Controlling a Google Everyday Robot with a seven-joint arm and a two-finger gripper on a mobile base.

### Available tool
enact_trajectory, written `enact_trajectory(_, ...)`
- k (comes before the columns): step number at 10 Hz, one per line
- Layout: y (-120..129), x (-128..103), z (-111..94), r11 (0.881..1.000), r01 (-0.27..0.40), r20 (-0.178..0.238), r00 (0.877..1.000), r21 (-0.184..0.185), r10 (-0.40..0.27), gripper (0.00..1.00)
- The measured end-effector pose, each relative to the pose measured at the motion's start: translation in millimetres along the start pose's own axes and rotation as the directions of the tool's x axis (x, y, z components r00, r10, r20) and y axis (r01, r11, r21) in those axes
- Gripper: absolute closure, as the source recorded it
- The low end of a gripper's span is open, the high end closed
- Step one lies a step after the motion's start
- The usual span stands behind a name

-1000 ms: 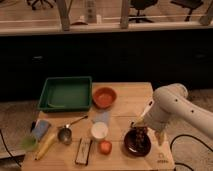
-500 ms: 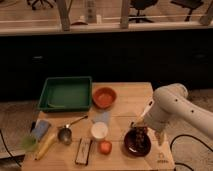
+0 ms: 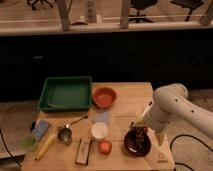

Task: Place grapes in purple bowl

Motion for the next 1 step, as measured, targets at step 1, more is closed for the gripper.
enact_trajectory(1, 0.0, 0.0, 0.0, 1.000, 0.000, 0.000, 1.000, 0.000, 0.000, 0.20)
